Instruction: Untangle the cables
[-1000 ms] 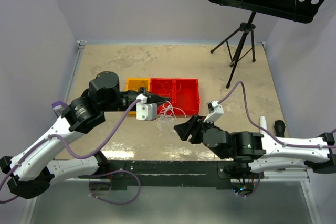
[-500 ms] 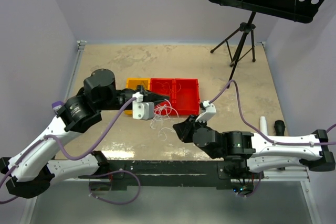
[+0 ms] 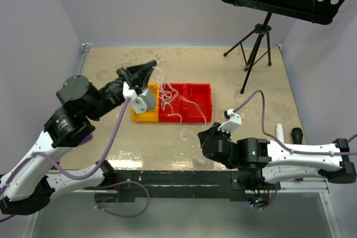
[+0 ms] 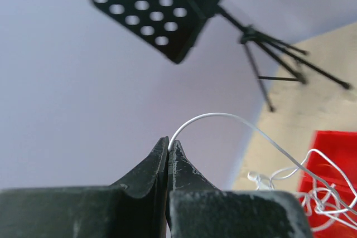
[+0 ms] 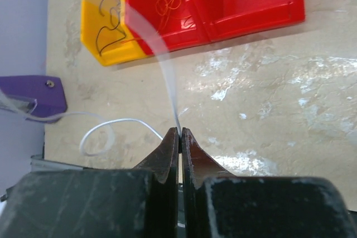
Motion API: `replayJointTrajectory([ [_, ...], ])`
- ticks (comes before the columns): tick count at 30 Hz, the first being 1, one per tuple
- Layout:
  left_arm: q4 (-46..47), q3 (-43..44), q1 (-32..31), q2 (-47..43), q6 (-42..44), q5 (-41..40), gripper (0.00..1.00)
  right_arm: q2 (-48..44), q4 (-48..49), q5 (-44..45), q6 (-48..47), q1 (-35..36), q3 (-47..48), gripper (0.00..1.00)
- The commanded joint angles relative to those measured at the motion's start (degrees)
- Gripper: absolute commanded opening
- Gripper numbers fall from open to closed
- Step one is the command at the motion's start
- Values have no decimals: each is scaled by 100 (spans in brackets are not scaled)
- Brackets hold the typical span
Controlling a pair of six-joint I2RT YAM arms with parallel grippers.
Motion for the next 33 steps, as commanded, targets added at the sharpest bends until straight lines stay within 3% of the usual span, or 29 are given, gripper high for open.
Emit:
replayJointTrajectory([
  [1, 1065, 575, 21, -76, 701, -1366, 0, 143, -300, 242, 339, -178, 117, 0],
  [7, 1669, 681, 21, -76, 1095, -2067, 0, 355, -404, 57, 409, -398, 108, 0],
  [12, 3339, 452, 21, 55, 2238, -3176, 0, 197, -704, -48, 471, -556, 91, 0],
  [18, 4070, 1461, 21, 591, 3011, -3589, 0, 38, -897, -136, 760, -592, -50, 0],
  [22, 4597, 2216, 21, 899, 3680, -3555, 0, 152, -1827, 91, 1577, -583, 221, 0],
  [31, 5062, 2921, 21, 1022, 4374, -3388, 0, -550, -1908, 681, 938, -1364, 617, 0],
  [33, 5064, 3438, 12, 1215, 4515, -3344, 0, -699, -1908, 760, 666, -1662, 749, 0],
])
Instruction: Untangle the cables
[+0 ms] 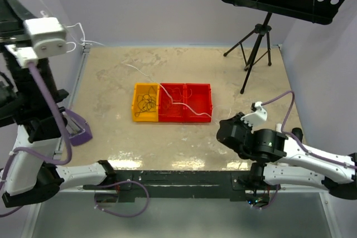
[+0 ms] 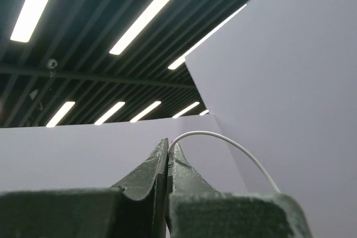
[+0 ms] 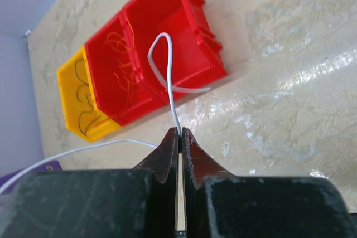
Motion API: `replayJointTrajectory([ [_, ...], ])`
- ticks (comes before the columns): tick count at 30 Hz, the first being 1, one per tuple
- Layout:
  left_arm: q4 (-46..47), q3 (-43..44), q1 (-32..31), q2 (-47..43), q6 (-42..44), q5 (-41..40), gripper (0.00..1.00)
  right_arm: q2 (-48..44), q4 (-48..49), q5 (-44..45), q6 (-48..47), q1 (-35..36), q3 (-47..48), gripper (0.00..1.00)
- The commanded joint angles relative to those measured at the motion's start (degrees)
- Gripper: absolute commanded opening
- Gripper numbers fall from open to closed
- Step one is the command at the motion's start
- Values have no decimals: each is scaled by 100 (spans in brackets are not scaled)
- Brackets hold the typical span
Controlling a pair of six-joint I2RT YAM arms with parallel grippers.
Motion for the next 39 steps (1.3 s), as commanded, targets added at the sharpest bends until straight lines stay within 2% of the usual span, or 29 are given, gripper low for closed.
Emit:
replayJointTrajectory([
  [1, 533, 1048, -16, 241, 673, 13, 0, -304, -193, 607, -408, -494, 378, 0],
  [4, 44, 1867, -192, 470, 639, -153, 0, -559, -166, 827, -672, -688, 588, 0],
  [5, -20, 1729, -218, 348, 595, -197, 0, -551, -192, 949, -803, -723, 728, 0],
  [8, 514, 614, -254, -162, 893, -48, 0, -542, -201, 1354, -1296, -986, 1142, 0],
  [11, 709, 593, -262, -242, 841, -354, 0, -595, -201, 1714, -1718, -1232, 1459, 0],
  [13, 483, 664, -359, -338, 658, -548, 0, -656, -175, 1899, -1859, -1347, 1590, 0],
  [15, -341, 446, -377, -627, 97, -575, 0, -587, 61, 1996, -2104, -1348, 1678, 0],
  [18, -1922, -641, -377, -1189, -511, -401, 0, -376, 1402, 1699, -3568, -1348, 1697, 0],
  [20, -2933, -1616, -368, -1733, -644, 46, 0, -235, 2326, 1408, -4492, -1348, 1661, 0],
  [21, -3565, -2091, -359, -1927, -671, 292, 0, -139, 2608, 1320, -4783, -1348, 1687, 0],
  [24, -4683, -3051, -359, -2411, -820, 952, 0, 256, 3164, 1205, -5321, -1348, 1889, 0],
  [28, -4890, -3852, -350, -2781, -978, 1568, 0, 749, 3507, 1328, -5839, -1348, 2337, 0],
  [34, -4784, -3950, -350, -2738, -1216, 1815, 0, 1162, 4359, 1416, -6903, -1348, 2768, 0],
  [39, -4784, -3950, -350, -2720, -1277, 1956, 0, 1549, 4676, 1425, -7256, -1348, 2874, 0],
])
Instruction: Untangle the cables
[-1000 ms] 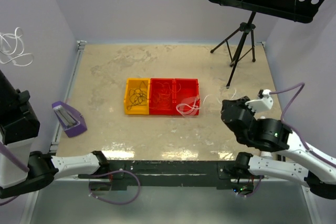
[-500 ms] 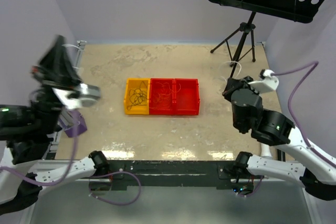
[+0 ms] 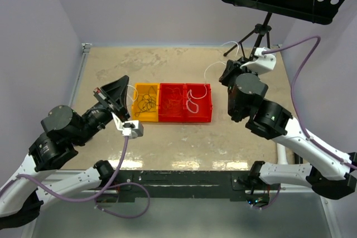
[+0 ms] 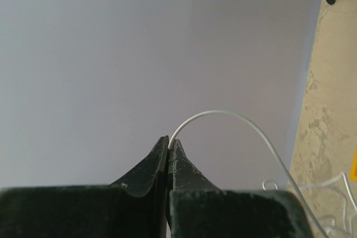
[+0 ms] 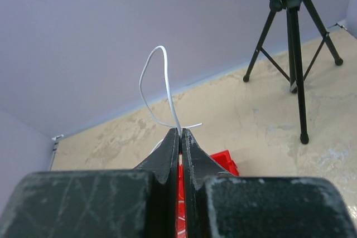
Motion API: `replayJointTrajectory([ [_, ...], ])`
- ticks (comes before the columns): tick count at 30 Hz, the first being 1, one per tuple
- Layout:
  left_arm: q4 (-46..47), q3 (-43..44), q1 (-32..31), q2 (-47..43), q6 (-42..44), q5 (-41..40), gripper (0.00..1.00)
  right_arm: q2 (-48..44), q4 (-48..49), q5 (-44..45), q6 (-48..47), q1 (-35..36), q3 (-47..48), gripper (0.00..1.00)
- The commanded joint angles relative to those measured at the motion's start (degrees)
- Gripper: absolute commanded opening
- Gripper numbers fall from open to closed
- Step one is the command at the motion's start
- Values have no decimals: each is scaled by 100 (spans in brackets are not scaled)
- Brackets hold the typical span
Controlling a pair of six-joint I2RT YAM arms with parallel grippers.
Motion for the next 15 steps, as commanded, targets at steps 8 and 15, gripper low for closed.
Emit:
replayJointTrajectory([
  [8, 342, 137, -5, -41, -217, 249, 0, 519, 921, 28, -646, -78, -12, 0],
  [15, 342, 111, 4, -58, -208, 310, 0, 616, 1079, -113, -638, -280, -170, 0],
])
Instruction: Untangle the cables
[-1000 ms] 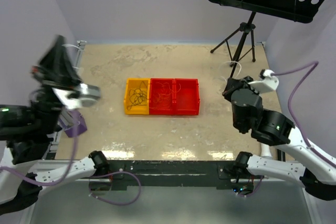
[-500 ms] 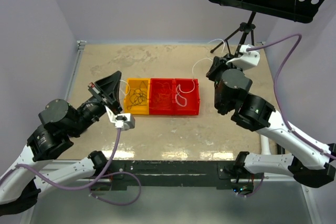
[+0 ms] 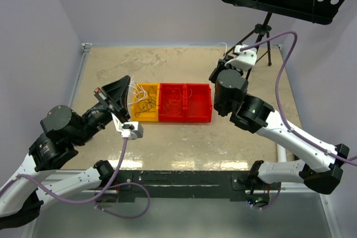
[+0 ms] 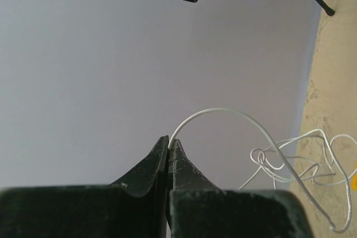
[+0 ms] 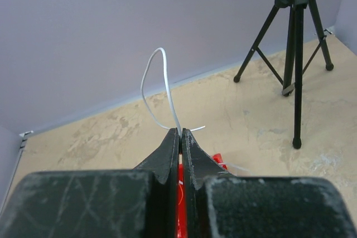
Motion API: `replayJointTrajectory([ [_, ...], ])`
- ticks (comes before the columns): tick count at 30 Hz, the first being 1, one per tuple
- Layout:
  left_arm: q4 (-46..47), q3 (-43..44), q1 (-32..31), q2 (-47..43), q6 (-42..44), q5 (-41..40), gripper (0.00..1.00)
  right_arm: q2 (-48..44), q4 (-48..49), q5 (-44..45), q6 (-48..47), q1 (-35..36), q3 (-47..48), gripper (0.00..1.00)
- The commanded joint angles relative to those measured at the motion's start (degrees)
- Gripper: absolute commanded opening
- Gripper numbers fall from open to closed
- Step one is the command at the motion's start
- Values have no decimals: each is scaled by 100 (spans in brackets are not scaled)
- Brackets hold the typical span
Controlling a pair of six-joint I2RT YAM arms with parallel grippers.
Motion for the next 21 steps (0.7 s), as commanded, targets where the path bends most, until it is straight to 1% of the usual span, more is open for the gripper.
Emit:
replayJointTrajectory([
  [1, 261, 102, 4, -30, -154, 107, 0, -9, 389, -98, -113, -164, -44, 0],
  [7, 296, 120, 21, -39, -145, 116, 0, 114, 520, -265, -104, -305, -184, 0],
  [21, 331, 155, 65, -92, -66, 125, 0, 369, 529, -528, 361, -490, -694, 0],
])
